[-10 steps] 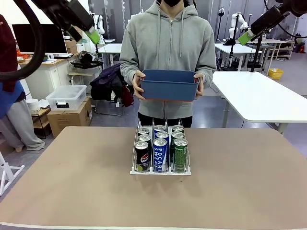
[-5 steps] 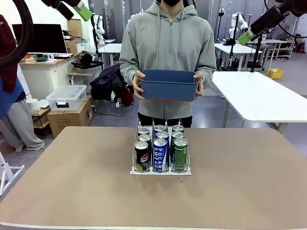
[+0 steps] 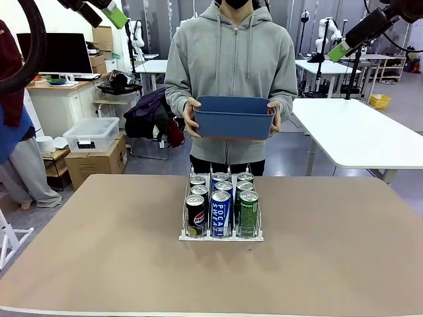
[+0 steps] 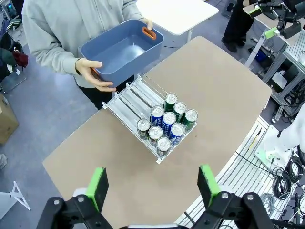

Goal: Fill the beverage cans into the dispenser.
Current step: Place the picked Pepsi coke in the line of the Automatic Can Dispenser with the same cans.

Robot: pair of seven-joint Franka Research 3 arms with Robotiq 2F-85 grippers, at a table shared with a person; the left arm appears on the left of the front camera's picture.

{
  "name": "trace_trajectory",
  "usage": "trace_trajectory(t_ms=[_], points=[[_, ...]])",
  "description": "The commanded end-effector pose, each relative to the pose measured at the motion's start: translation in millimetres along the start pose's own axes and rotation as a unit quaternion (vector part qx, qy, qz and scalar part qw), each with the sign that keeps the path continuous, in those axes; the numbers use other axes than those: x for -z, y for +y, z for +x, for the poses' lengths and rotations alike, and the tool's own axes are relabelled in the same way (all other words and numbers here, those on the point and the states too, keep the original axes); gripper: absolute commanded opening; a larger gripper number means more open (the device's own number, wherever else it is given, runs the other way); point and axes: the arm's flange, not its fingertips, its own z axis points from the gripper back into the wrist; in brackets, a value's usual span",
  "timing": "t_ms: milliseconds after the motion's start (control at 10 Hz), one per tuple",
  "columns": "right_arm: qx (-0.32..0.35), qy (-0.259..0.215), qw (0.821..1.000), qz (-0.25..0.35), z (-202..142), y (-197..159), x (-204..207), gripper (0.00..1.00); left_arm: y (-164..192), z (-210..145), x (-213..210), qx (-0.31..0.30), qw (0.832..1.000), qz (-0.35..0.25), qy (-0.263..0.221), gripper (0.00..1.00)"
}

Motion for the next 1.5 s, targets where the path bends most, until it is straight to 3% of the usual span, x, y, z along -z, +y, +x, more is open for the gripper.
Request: trace_trajectory(t_ms=[0,1400], points=[[0.000,0.003,1.000,0.004,-1.0,0.5,-0.6,0.91,0.9,-0.6,-0.3,-0.001,1.000,-0.001,0.001,1.00],[0.000,0.003,1.000,0.004,-1.0,0.5,-0.6,0.91,0.9,-0.6,-0.3,-0.001,1.000,-0.001,0.001,1.00]])
